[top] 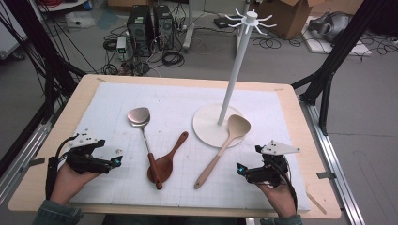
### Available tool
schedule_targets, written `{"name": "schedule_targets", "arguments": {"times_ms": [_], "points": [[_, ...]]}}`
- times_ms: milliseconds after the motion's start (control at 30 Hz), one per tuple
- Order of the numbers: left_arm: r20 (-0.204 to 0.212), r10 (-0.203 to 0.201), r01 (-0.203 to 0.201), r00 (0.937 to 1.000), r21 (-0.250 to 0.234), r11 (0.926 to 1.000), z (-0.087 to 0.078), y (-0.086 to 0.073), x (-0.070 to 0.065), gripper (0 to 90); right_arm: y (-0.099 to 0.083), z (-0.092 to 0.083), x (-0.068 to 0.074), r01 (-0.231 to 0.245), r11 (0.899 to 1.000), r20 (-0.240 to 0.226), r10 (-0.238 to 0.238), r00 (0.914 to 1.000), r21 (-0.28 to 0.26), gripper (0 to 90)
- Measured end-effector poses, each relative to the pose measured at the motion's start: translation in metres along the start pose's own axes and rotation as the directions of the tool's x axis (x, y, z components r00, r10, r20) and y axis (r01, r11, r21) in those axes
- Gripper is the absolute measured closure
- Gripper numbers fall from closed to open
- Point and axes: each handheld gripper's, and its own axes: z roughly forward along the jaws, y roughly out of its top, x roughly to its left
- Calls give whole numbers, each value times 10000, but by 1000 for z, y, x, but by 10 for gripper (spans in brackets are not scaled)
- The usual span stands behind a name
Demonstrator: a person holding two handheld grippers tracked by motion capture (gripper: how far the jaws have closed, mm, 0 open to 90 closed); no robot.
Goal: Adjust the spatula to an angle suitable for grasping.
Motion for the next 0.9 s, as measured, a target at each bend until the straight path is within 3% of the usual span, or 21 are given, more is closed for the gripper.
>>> {"name": "schedule_targets", "arguments": {"times_ms": [900], "points": [[186,-44,45,9998,-70,10000,-1,0,-1,50,-1,0,0,-91,9998,-88,90,9999,-147,5]]}}
